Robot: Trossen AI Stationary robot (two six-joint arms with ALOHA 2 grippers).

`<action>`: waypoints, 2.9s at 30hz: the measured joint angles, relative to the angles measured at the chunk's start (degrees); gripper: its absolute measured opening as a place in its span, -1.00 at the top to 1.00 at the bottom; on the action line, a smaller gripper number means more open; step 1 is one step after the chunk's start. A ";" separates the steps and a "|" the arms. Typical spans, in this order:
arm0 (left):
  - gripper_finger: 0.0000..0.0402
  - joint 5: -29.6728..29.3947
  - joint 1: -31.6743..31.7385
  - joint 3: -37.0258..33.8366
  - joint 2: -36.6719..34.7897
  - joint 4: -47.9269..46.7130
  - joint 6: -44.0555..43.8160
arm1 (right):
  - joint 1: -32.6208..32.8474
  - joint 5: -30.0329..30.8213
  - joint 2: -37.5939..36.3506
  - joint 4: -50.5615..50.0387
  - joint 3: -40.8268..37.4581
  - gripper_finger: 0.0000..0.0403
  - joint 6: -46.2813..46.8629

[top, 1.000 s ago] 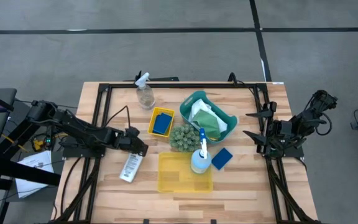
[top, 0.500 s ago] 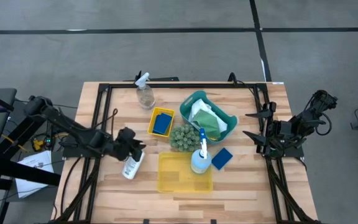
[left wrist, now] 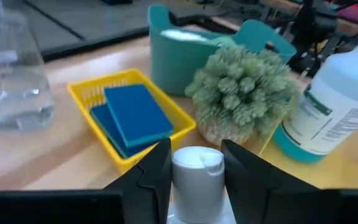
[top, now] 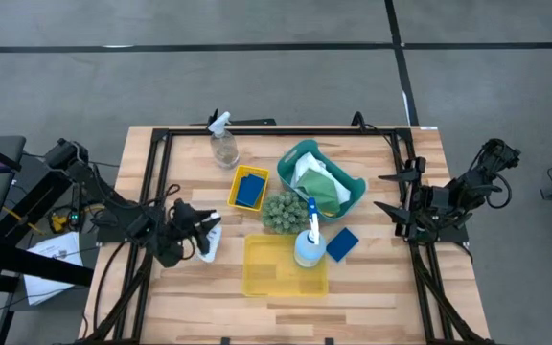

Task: Pick & Place Kitchen Items
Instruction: Put the white plastic restorer bottle into the bottom yellow bin

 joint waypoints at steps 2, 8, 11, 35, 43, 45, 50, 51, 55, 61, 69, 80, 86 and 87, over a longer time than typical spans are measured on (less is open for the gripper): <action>0.45 -1.22 -0.83 0.00 -0.01 1.79 2.73 | 0.00 -0.02 0.00 -0.01 0.00 -0.33 0.00; 0.45 -1.74 -2.19 0.00 0.01 8.61 12.43 | 0.00 -0.02 0.00 -0.02 0.00 -0.33 0.01; 0.45 -2.01 -2.64 0.00 0.01 12.07 17.11 | 0.00 -0.02 0.00 -0.01 0.00 -0.33 0.02; 0.45 3.57 -2.70 0.00 2.31 45.25 53.30 | -0.01 -0.04 0.00 -0.22 0.00 -0.33 0.02; 0.45 12.64 -1.22 0.00 4.41 57.69 60.92 | -0.01 -0.04 0.00 -0.22 0.00 -0.33 0.02; 0.45 15.78 0.06 0.00 4.80 59.08 60.94 | 0.00 -0.04 0.00 -0.22 0.00 -0.33 0.02; 0.45 23.00 4.18 0.00 7.50 63.15 61.09 | 0.00 -0.04 0.00 -0.22 0.00 -0.33 0.01; 0.45 24.57 5.02 0.00 8.28 64.44 61.28 | -0.01 -0.04 0.00 -0.22 0.00 -0.33 0.02; 0.45 30.90 8.16 0.00 12.02 70.77 62.80 | -0.02 -0.04 0.00 -0.22 0.00 -0.33 0.00; 0.45 39.66 12.07 0.00 15.85 78.02 63.98 | -0.01 -0.04 0.00 -0.37 0.00 -0.33 0.00; 0.45 51.18 17.26 0.00 22.56 87.87 63.96 | -0.02 -0.04 0.00 -0.46 0.00 -0.33 -0.02; 0.45 57.66 21.69 0.02 31.42 98.75 61.53 | -0.02 0.08 0.00 -0.94 0.00 -0.33 -0.04; 0.45 57.89 22.55 0.02 35.42 101.79 59.44 | -0.02 1.18 0.00 -0.94 0.00 -0.33 -0.17; 0.45 57.88 22.68 0.02 35.74 102.02 59.39 | -0.01 1.19 0.00 -0.92 0.00 -0.33 -0.18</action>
